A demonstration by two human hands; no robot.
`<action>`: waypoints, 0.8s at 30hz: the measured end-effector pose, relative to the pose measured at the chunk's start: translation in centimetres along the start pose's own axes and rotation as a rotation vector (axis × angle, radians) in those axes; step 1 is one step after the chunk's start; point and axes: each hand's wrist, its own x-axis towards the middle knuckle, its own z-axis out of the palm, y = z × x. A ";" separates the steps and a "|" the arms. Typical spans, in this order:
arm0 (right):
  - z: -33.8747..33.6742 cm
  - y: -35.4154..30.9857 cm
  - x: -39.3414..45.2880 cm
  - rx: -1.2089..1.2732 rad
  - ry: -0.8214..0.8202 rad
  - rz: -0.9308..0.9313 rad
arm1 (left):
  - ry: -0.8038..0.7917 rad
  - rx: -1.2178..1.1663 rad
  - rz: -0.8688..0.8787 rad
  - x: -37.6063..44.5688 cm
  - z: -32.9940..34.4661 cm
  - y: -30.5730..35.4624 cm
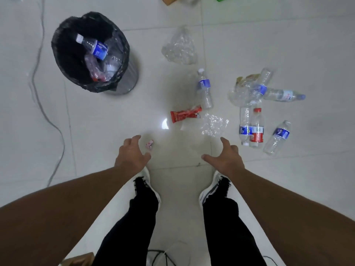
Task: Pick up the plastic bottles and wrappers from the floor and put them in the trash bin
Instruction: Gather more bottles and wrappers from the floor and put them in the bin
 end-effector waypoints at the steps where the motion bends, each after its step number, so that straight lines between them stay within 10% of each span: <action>1: 1.0 0.1 1.6 -0.015 -0.003 -0.033 | 0.002 -0.007 -0.023 1.1 1.5 -0.5; 14: 11.8 4.7 28.8 -0.211 0.352 -0.164 | 0.326 -0.082 0.030 20.3 22.8 -6.4; 17: 14.3 6.0 30.7 -0.254 0.573 -0.311 | 0.416 -0.099 0.150 21.6 24.2 -6.9; 24: 12.8 6.4 22.7 -0.077 0.478 -0.325 | 0.396 -0.108 0.176 15.7 19.3 -3.7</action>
